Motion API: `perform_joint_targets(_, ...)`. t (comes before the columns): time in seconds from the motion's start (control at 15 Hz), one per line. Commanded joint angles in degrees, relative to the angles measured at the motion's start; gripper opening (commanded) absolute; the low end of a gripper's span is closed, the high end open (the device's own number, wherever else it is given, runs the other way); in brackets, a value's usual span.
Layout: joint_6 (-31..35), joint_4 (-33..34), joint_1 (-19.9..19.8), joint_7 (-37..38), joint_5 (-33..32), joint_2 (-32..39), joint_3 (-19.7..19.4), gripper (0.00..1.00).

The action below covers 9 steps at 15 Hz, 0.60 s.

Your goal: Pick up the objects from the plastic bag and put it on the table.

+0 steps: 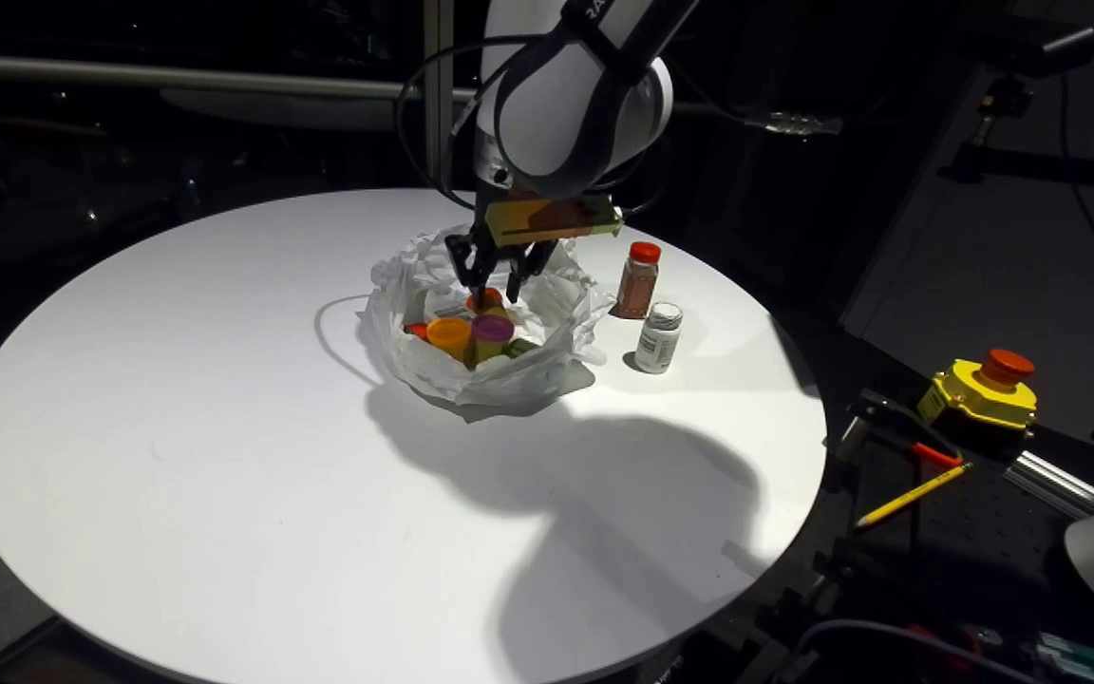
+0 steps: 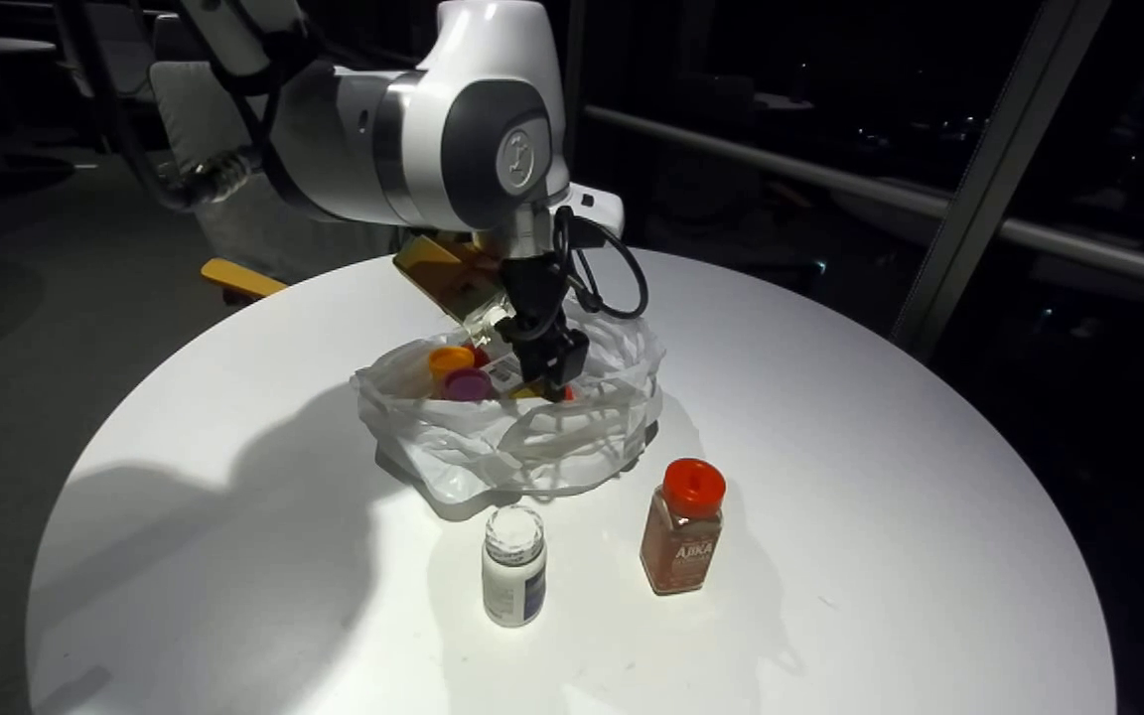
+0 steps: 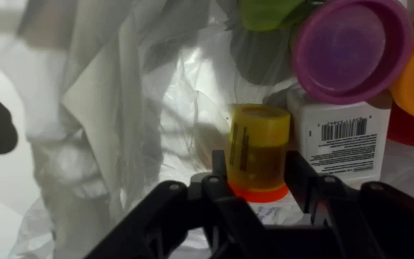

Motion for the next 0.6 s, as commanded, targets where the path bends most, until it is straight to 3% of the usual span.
perform_joint_targets(0.0,-2.0,3.9,-1.8,-2.4,2.7,2.8,1.8,0.8)
perform_joint_targets(0.2,-2.4,5.3,-2.8,-2.9,4.0,4.4,2.6,0.99)
perform_joint_targets(0.33,-2.7,6.2,-3.3,-3.2,4.7,5.2,2.8,1.0)
perform_joint_targets(0.4,-2.6,6.3,-3.5,-3.2,5.0,5.3,2.8,0.74)
perform_joint_targets(0.53,-2.3,6.2,-4.0,-3.2,5.6,5.0,3.0,0.74)
